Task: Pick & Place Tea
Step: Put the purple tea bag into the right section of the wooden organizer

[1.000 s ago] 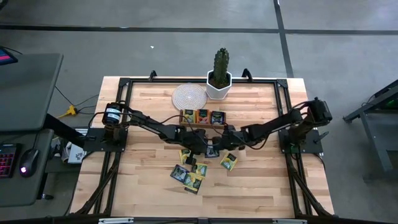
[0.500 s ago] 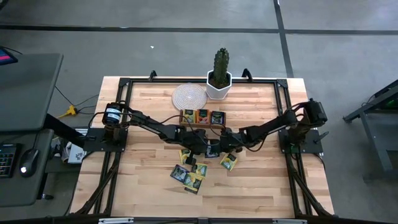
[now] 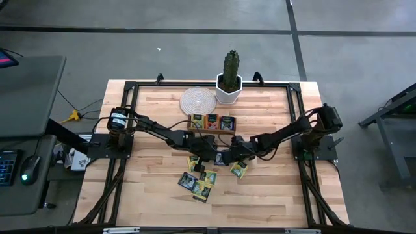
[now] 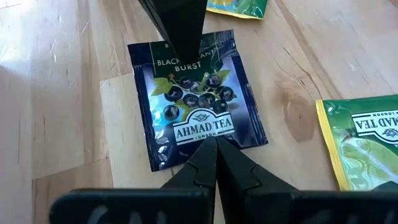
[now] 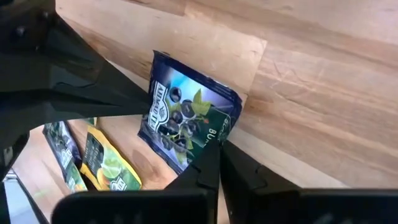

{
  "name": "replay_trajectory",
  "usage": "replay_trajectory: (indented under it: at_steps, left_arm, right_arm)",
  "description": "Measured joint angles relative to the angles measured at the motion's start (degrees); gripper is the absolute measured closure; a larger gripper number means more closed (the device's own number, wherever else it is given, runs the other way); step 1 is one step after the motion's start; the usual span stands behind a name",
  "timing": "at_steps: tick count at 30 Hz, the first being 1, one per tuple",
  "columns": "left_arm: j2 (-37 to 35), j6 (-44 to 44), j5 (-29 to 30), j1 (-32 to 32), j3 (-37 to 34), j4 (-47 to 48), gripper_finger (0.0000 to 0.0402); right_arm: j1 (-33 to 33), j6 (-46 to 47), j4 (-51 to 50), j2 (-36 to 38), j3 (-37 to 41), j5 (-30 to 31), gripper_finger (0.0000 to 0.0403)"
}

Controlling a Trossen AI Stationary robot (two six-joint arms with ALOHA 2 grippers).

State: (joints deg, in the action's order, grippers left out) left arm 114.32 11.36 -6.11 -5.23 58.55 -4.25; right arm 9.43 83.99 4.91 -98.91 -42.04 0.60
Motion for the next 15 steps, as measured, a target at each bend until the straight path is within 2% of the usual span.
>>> replay_trajectory:
  at_steps: [8,15]
  left_arm:
    - [-1.69,0.80,0.21,-0.02,1.55,2.49,0.0375]
    - [-3.17,5.98,-2.07,-0.02,9.47,20.50,0.0355]
  right_arm:
    - [0.00,-2.90,0.37,0.00,0.04,0.33,0.0401]
    - [0.00,-5.56,1.01,-0.02,0.11,0.90,0.0402]
